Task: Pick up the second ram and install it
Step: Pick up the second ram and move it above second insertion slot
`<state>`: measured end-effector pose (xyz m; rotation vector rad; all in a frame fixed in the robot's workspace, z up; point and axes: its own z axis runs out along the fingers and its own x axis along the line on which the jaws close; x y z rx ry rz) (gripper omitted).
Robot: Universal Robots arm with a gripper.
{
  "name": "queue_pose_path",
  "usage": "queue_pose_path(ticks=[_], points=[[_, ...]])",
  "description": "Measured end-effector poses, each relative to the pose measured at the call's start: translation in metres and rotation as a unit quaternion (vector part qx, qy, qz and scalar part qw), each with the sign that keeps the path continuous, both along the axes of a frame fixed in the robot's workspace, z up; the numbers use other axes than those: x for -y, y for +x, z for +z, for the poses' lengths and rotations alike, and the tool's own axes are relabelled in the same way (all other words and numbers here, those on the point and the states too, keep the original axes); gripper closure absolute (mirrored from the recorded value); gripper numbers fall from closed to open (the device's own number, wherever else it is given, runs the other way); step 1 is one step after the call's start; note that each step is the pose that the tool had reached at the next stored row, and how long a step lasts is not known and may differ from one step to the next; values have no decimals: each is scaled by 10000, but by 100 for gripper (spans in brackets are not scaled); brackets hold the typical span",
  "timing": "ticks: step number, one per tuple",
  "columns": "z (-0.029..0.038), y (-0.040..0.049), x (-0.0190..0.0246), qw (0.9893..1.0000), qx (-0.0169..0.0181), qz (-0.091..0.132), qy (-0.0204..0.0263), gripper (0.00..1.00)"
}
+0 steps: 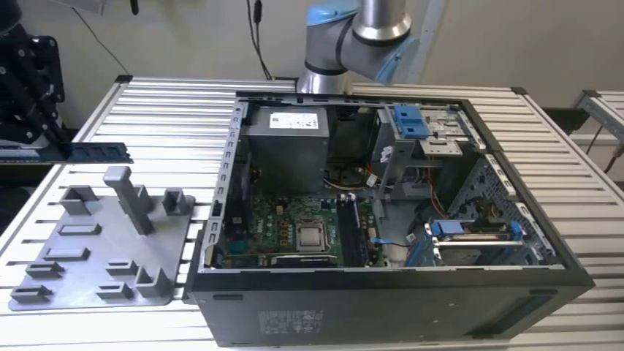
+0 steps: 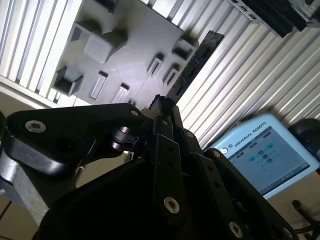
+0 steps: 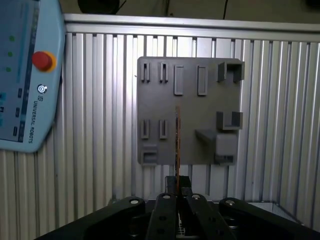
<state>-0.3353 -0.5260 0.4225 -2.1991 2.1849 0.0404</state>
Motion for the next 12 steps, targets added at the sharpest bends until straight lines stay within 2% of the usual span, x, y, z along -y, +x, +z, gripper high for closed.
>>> queue_pose_path(ticks=[7,12], points=[[0,72,0,10000,0,0,0,86],[0,155,0,10000,0,0,0,86]])
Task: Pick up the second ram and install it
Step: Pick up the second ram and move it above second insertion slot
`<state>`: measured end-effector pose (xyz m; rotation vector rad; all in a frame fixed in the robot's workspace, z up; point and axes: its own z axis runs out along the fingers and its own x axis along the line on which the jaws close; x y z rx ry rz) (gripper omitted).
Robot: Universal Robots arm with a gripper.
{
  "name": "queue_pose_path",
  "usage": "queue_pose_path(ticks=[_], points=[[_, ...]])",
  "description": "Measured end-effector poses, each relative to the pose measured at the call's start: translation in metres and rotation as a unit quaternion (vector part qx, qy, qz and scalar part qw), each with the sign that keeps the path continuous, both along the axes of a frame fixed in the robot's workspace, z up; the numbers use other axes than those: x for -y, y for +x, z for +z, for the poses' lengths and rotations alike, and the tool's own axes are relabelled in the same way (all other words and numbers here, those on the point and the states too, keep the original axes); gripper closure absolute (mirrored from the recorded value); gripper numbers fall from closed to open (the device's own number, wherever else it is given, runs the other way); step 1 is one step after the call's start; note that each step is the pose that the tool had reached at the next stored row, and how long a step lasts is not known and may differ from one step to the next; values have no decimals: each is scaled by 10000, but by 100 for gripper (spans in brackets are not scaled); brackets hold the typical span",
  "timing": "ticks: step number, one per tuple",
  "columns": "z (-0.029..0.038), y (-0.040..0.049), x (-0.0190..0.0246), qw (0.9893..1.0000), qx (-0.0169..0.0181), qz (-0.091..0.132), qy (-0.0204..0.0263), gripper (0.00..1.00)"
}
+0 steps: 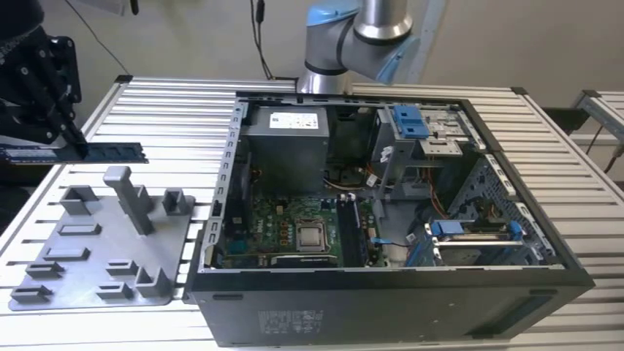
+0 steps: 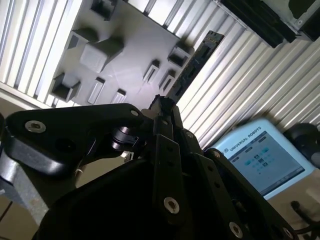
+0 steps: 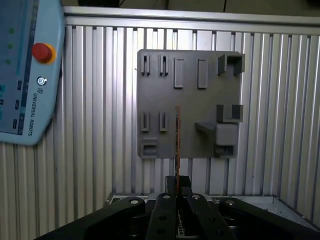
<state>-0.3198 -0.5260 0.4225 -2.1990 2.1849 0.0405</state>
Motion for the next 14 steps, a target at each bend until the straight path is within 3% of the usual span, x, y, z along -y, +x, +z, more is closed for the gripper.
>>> queue_pose_path(ticks=[14], points=[[0,237,0,10000,0,0,0,86]])
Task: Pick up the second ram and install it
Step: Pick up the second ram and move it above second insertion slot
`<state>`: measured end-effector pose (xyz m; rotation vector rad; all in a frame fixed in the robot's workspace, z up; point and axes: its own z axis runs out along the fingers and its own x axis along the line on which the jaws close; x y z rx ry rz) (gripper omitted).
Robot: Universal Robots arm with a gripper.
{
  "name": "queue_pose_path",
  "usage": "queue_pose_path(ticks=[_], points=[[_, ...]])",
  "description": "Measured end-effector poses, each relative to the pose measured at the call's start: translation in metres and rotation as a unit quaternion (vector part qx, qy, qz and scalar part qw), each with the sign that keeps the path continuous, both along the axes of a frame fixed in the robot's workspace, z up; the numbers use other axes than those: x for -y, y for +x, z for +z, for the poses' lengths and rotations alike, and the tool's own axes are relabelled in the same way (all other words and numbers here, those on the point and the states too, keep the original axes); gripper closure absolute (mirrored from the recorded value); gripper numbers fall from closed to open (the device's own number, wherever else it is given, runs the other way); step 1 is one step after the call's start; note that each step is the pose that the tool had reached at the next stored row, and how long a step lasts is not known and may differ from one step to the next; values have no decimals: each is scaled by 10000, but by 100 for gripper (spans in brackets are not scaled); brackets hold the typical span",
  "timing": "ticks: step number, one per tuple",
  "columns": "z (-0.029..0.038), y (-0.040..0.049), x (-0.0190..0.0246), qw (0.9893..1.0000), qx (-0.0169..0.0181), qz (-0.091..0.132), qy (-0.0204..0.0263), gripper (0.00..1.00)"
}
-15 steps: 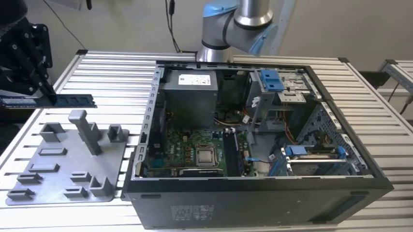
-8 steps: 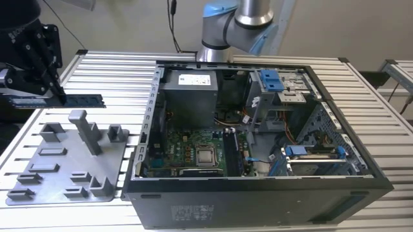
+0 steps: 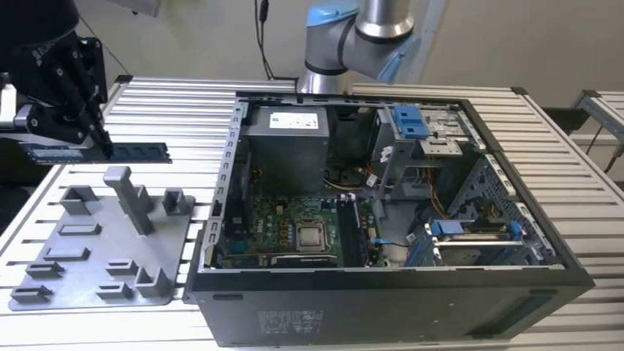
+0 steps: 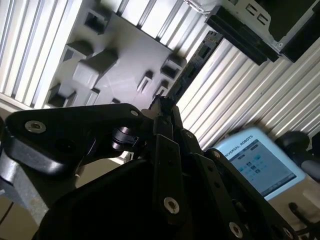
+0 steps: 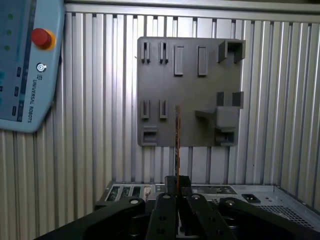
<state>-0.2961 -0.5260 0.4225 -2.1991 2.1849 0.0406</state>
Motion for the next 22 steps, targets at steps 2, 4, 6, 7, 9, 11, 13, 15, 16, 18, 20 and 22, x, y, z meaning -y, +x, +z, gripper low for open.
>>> queue_pose_path(ticks=[2,4,6,7,9,11,13,15,16,18,20,22], points=[[0,18,0,10000,0,0,0,86],[0,35,0,10000,0,0,0,86],[-1,47,0,10000,0,0,0,86],[0,53,0,10000,0,0,0,86],[0,63,0,10000,0,0,0,86],[0,74,0,10000,0,0,0,86],[0,84,0,10000,0,0,0,86],[0,97,0,10000,0,0,0,86],[0,107,0,10000,0,0,0,86],[0,133,0,10000,0,0,0,86],[0,160,0,10000,0,0,0,86],[0,195,0,10000,0,0,0,86]])
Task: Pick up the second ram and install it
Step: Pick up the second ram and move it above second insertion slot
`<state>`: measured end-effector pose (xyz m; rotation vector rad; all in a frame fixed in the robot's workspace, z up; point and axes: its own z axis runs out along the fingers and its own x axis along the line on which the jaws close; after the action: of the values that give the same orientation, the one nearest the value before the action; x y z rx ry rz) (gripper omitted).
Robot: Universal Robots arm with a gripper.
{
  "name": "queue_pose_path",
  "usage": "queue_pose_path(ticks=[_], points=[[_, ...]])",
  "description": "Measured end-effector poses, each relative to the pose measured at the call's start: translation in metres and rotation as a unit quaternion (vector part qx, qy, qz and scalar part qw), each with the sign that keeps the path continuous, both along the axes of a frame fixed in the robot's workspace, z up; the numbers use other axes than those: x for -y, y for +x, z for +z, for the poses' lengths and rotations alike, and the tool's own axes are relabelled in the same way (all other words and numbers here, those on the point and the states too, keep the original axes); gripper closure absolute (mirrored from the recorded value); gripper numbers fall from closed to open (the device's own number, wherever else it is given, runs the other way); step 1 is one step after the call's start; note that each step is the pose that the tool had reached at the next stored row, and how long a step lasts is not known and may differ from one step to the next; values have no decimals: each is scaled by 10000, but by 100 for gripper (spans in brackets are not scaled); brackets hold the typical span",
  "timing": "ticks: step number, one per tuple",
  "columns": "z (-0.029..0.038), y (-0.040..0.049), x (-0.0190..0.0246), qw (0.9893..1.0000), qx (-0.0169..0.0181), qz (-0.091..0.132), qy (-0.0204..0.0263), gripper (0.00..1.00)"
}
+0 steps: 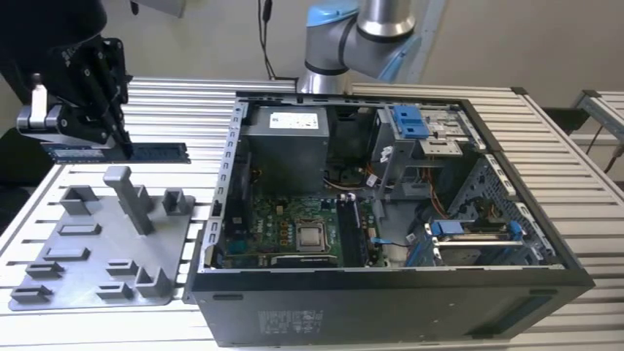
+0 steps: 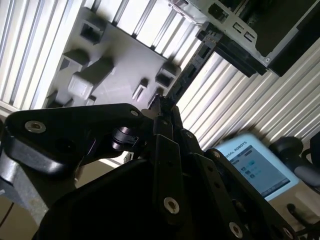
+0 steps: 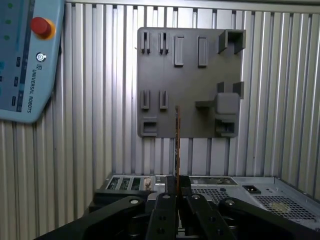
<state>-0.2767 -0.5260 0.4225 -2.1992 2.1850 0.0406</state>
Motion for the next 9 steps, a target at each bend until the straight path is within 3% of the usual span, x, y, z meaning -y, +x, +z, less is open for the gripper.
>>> queue_pose_path(ticks=[9], points=[[0,235,0,10000,-1,0,0,86]])
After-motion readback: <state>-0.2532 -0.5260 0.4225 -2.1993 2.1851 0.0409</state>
